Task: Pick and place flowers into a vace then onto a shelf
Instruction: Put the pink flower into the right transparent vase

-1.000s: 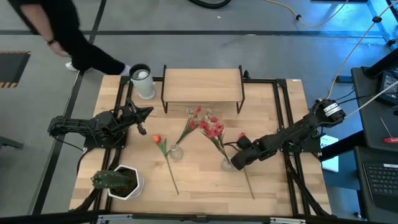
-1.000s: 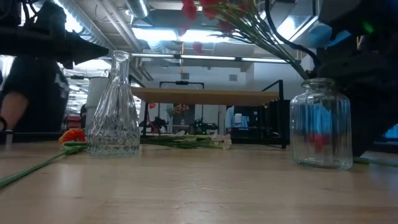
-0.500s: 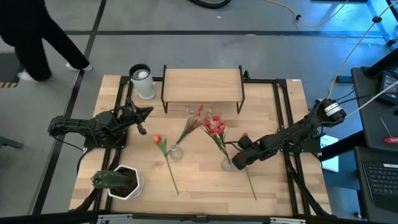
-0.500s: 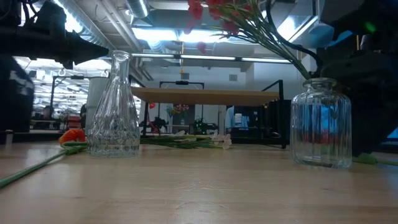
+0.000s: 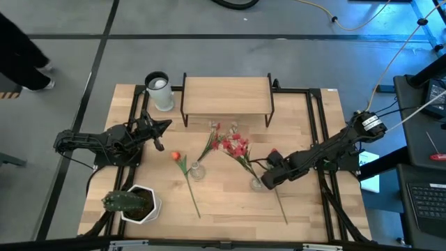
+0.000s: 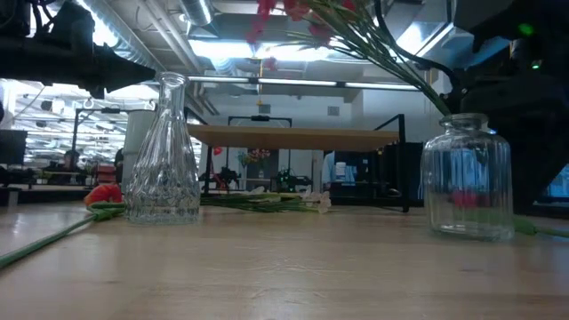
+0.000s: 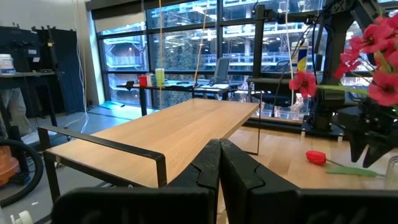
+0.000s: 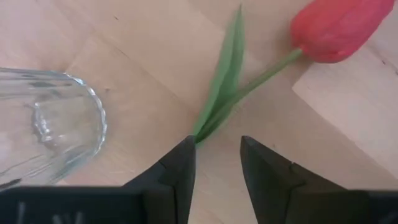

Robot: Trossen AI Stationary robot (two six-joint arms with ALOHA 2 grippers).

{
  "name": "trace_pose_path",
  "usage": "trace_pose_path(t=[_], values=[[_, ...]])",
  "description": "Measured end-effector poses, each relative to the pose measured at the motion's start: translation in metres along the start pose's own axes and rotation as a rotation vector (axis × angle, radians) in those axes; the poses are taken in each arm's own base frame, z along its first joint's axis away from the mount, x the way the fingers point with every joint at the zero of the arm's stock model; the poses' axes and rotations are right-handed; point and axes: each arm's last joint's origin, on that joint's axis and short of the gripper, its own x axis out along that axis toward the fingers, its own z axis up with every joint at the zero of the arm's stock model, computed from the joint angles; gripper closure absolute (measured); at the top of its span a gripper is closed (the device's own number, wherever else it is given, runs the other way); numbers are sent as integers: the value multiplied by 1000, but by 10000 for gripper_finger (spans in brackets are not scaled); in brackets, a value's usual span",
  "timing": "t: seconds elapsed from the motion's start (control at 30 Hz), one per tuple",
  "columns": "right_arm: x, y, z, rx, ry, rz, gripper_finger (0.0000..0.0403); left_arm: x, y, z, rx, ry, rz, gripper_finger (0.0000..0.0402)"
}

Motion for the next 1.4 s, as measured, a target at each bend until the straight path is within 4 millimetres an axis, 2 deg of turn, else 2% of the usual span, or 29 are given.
trace_pose_path(t=[0.23, 0.6, 0.9, 1.1, 1.4], values=[[0, 3, 1, -3, -11, 29, 273, 0, 0, 0, 0, 0, 0, 398], [-3, 12, -4, -299, -34, 109, 273, 0, 0, 0, 0, 0, 0, 398], [-1, 10, -7, -237, -15, 71, 273, 0, 0, 0, 0, 0, 0, 398], [11, 12, -16, -269, 25, 51, 273, 0, 0, 0, 1, 1, -1, 398], [27, 16, -20, -279, 86, 17, 274, 0, 0, -1, 6, 10, -1, 398]])
